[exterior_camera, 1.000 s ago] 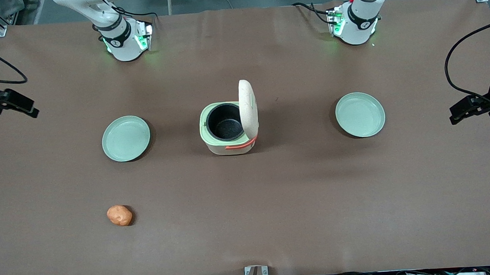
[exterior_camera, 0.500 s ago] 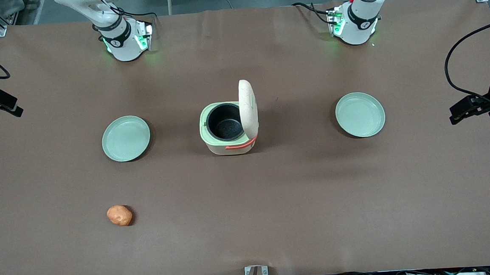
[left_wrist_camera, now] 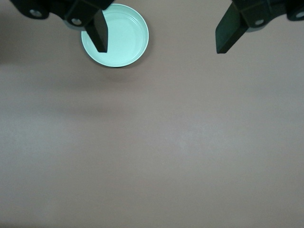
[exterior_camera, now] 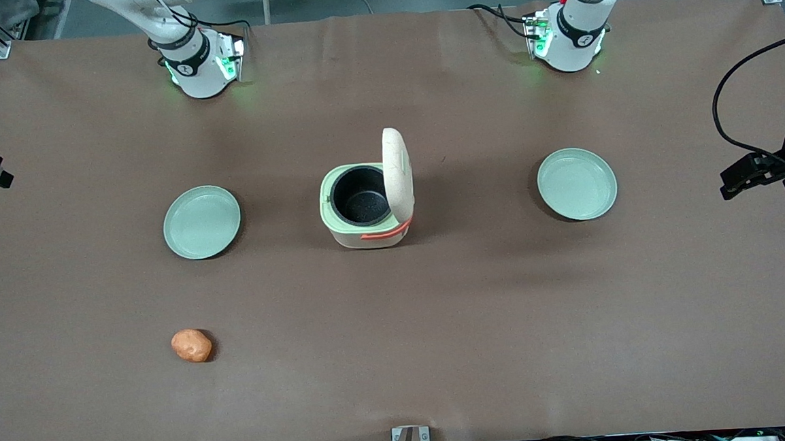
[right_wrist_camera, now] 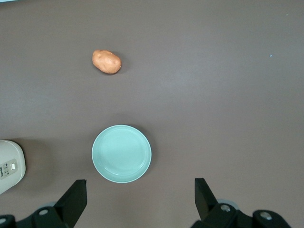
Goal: Press rice cooker button with right arm
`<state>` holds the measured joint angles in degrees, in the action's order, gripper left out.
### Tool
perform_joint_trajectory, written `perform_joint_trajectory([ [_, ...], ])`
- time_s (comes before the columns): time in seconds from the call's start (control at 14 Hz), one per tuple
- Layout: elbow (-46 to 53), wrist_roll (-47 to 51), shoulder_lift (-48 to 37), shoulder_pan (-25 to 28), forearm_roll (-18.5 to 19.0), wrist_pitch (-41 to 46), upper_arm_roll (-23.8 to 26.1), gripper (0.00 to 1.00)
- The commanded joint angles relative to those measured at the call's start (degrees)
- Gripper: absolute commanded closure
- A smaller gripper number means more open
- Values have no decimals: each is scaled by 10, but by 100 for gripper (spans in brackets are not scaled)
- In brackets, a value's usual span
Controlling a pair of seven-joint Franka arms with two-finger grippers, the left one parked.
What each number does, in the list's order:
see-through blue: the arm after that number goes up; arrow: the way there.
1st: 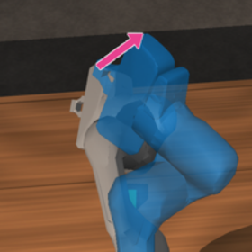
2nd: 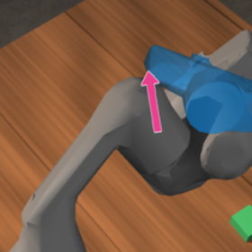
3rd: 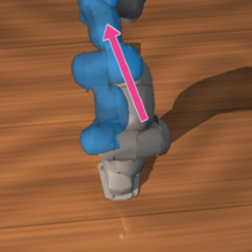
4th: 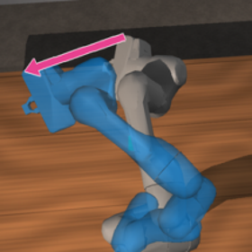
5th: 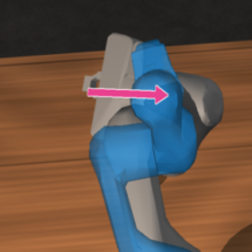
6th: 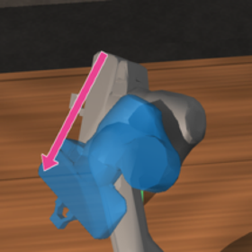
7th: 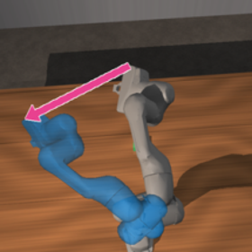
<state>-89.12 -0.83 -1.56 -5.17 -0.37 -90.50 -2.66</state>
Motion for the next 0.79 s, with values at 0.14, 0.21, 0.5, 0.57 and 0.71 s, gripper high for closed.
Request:
perform_joint_trajectory([
  [0.14, -33, -7, -12, -8, 1, -40, 14, 0],
  [0.21, -37, -8, -13, -7, 1, -45, 13, 0],
  [0.5, -38, -8, -15, -7, 1, -45, 14, 0],
  [0.57, -44, -8, -17, -7, 2, -47, 14, 0],
  [0.71, -51, -8, -23, -6, 3, -48, 14, 0],
])
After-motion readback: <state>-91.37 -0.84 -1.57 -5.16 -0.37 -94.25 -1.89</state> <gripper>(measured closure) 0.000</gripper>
